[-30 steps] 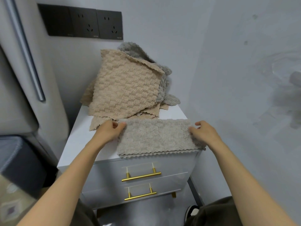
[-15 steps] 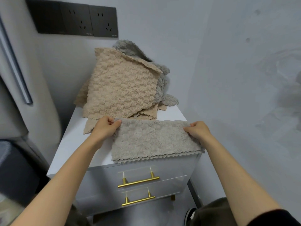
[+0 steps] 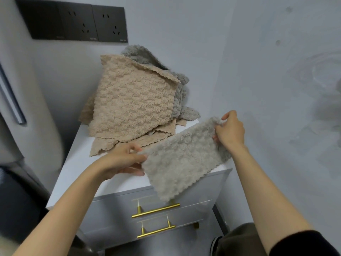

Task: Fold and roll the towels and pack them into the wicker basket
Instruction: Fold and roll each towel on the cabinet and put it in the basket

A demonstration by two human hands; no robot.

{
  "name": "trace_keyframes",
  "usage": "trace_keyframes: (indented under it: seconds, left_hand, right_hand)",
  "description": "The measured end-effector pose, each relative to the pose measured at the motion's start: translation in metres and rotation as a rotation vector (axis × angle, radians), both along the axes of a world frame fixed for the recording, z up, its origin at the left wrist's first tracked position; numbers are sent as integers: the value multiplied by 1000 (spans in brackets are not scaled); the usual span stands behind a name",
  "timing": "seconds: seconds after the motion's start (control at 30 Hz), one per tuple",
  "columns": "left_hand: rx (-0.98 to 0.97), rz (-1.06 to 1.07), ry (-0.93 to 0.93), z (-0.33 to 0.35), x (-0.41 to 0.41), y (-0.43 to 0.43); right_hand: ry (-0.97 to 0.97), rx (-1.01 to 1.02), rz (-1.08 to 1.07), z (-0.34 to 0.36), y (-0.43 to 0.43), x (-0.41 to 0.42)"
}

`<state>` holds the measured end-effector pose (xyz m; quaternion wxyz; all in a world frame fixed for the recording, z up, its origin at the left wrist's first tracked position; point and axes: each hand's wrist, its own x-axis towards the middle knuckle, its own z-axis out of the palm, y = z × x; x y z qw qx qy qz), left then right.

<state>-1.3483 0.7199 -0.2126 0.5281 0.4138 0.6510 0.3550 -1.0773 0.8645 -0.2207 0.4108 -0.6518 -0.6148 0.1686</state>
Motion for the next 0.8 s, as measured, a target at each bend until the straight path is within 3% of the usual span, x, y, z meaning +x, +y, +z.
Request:
trace_keyframes:
  seconds: [0.17, 0.27, 0.43, 0.63, 0.8]
  left_hand:
    - [-102, -206, 60, -4, 17, -1]
    - [-85, -216, 126, -7, 23, 1]
    - [-38, -208, 232, -7, 22, 2]
    - [2, -144, 264, -9, 21, 2]
    - [-42, -166, 164, -10, 25, 2]
  right_hand:
    - [162, 21, 140, 8, 3, -23]
    - [131, -52, 328, 10, -1, -32]
    - [-71, -75, 353, 11, -16, -29]
    - [-260, -123, 563, 8, -85, -30]
    - [-646, -37, 638, -11, -135, -40]
